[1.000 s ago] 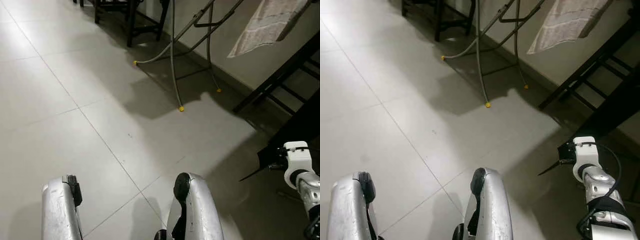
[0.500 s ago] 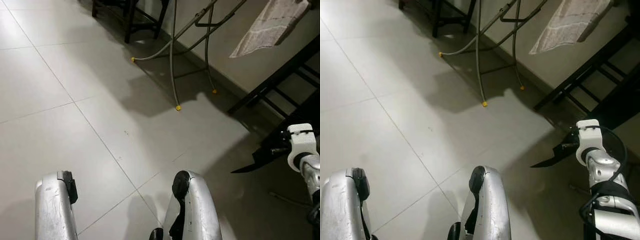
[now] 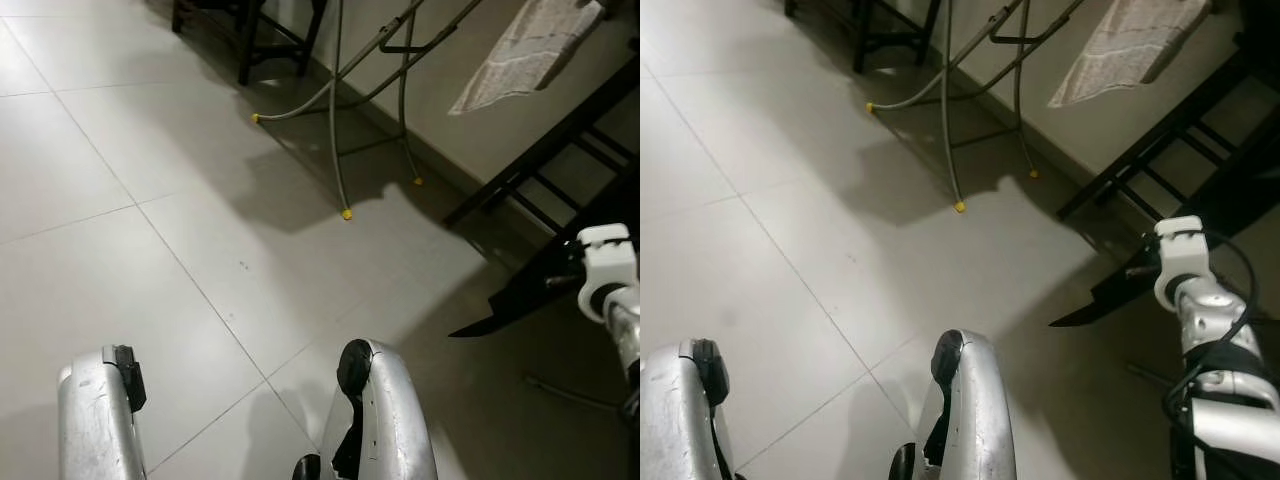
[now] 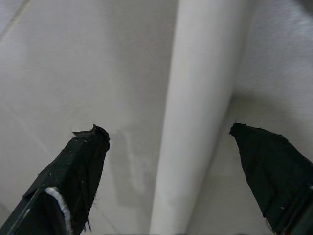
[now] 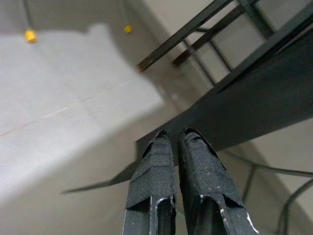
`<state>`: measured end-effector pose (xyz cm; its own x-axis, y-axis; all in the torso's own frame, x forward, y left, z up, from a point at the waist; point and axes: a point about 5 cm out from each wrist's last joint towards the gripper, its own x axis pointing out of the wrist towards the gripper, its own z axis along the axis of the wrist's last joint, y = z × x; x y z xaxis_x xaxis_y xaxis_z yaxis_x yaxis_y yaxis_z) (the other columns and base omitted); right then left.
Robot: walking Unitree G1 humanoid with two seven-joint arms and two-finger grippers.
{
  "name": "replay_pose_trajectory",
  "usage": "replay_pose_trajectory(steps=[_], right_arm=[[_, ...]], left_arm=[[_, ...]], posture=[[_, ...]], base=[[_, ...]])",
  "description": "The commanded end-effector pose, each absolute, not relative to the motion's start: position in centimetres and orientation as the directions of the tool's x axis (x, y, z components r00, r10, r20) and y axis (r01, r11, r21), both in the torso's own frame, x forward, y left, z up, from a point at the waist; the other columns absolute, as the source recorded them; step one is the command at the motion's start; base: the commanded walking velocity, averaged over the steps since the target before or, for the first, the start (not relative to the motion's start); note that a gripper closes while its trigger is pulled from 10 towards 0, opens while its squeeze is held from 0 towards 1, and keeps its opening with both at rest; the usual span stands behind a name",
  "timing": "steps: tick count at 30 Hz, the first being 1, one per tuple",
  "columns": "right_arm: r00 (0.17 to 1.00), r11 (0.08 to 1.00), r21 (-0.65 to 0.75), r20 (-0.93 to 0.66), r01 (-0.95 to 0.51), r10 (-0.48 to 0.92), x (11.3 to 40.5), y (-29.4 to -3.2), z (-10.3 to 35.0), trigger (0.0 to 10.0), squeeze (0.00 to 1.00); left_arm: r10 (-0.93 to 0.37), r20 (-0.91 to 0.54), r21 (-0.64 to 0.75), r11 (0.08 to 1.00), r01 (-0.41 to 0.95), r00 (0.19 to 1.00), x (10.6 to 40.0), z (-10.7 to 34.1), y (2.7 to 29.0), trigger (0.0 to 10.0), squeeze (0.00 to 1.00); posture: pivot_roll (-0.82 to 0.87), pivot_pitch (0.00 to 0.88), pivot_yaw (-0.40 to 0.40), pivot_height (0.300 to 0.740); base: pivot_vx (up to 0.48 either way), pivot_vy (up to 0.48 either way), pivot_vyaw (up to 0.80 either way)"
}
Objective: Building children table
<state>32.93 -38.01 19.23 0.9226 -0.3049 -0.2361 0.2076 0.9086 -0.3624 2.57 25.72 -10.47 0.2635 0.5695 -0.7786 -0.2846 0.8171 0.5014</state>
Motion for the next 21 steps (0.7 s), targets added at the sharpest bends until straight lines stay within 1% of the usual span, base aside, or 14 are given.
replay_pose_trajectory(steps=[1,9,10,14,15,21], right_arm=[[0.903,0.896,-0.364,-0.240,0.255,-0.355,32.1,-39.5,20.0,10.0,0.00],[0.903,0.884,-0.373,-0.211,0.281,-0.375,32.3,-40.0,21.5,10.0,0.00],[0.903,0.881,-0.375,-0.197,0.289,-0.381,32.3,-40.1,22.0,10.0,0.00],[0.906,0.871,-0.377,-0.156,0.314,-0.394,32.5,-40.3,23.5,10.0,0.00],[0.906,0.868,-0.370,-0.134,0.330,-0.402,32.5,-40.5,24.5,10.0,0.00],[0.905,0.868,-0.380,-0.149,0.319,-0.398,32.4,-40.7,24.8,10.0,0.00]], left_arm=[[0.476,-0.834,0.399,0.869,-0.291,0.279,3.1,-11.4,22.0,10.0,0.00],[0.457,-0.839,0.379,0.880,-0.286,0.294,3.6,-11.4,21.5,10.0,0.00],[0.460,-0.837,0.385,0.880,-0.278,0.298,3.7,-11.4,21.4,10.0,0.00],[0.479,-0.827,0.408,0.872,-0.272,0.295,3.7,-11.4,21.5,10.0,0.00],[0.501,-0.817,0.430,0.860,-0.275,0.287,3.5,-11.4,21.6,10.0,0.00],[0.495,-0.824,0.422,0.861,-0.285,0.276,3.4,-11.4,21.4,10.0,0.00]], posture=[[-0.29,0.102,-0.358,0.300],[-0.30,0.094,-0.378,0.300],[-0.32,0.090,-0.392,0.300],[-0.33,0.087,-0.400,0.300],[-0.34,0.080,-0.400,0.300],[-0.35,0.079,-0.400,0.300]], base=[[0.000,0.000,0.00],[0.000,0.000,0.00],[0.000,0.000,0.00],[0.000,0.000,0.00],[0.000,0.000,0.00],[0.000,0.000,0.00]])
